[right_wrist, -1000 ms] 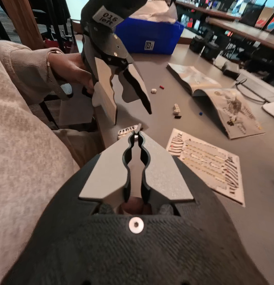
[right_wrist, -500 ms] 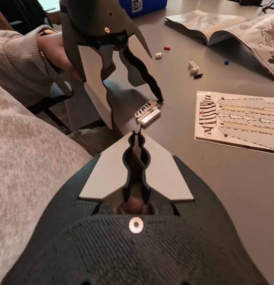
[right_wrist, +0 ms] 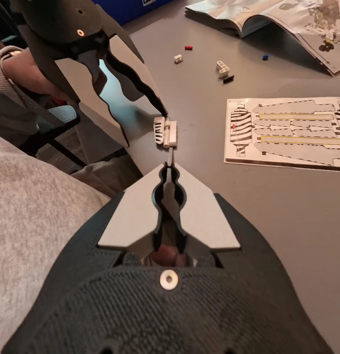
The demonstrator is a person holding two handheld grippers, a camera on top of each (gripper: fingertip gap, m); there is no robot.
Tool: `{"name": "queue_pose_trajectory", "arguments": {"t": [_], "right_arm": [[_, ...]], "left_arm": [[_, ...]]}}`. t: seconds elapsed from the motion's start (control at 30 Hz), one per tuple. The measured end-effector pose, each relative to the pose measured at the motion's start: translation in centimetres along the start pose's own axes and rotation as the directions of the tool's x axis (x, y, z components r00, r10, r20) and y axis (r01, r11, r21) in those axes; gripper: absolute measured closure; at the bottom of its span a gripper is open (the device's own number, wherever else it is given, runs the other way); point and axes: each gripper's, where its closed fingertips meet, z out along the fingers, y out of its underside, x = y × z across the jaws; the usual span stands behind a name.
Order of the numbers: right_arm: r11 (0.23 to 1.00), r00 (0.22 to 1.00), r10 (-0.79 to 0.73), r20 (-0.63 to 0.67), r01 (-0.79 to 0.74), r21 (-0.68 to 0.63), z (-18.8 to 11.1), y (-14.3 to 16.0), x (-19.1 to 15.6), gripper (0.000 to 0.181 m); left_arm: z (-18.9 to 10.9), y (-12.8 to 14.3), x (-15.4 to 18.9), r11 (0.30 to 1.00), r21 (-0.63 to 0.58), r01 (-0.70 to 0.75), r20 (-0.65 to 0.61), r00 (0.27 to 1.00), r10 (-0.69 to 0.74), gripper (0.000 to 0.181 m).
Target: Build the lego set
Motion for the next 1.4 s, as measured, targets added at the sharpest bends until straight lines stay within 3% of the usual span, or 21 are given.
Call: {"name": "queue_pose_trajectory", "arguments": {"t": [0.1,0.27,0.6,1.4], "right_arm": [[0.999,1.000,-0.023,-0.018,0.022,-0.034,-0.3,0.3,0.5,0.179],[1.000,0.998,0.001,0.056,-0.001,-0.012,-0.1,-0.2,-0.7,0.179],[1.000,0.999,-0.026,0.023,0.026,-0.002,0.3,-0.3,-0.3,0.179],[1.000,0.999,-0.025,0.040,0.026,-0.014,0.3,-0.3,-0.7,0.179]], "left_arm": [[-0.2,-0.3,-0.6,1.000,0.018,-0.002,0.030,1.000,0.002,0.112],[-0.2,-1.0,-0.9,0.998,0.053,-0.030,0.034,0.999,0.028,0.113],[0.7,-0.6,-1.1,0.998,-0.001,-0.055,0.040,0.998,0.055,0.137],[0.9,-0.8,-1.4,0.999,0.003,-0.036,0.051,0.998,0.036,0.139]]}}
